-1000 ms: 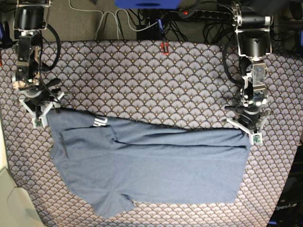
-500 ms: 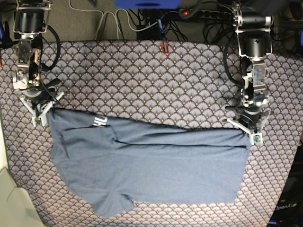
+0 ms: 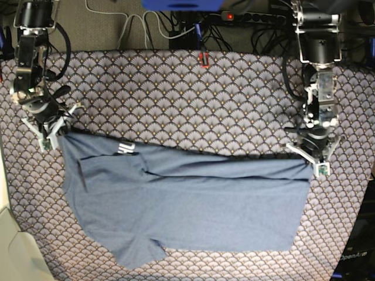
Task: Fold the T-shirt properly
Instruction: 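Grasp the folded edge with both grippers and drag it toward the collar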
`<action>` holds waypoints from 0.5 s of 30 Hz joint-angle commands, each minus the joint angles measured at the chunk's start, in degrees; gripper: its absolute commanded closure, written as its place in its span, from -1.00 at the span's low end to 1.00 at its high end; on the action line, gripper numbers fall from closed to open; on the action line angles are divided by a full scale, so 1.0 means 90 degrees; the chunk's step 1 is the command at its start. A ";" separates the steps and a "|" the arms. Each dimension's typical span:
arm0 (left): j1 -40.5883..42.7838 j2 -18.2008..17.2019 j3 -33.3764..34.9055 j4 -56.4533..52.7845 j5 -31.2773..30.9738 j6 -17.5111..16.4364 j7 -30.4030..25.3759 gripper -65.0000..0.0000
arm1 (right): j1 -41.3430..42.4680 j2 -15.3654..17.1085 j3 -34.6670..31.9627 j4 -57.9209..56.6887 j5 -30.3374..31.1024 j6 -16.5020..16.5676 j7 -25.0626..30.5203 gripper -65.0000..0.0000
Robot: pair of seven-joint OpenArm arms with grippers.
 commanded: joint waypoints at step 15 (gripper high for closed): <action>0.0543 -0.0349 -0.0045 0.1180 0.0019 0.0064 0.0470 0.95 | -0.0786 0.0125 0.0065 0.0969 0.0008 0.0028 0.0115 1.00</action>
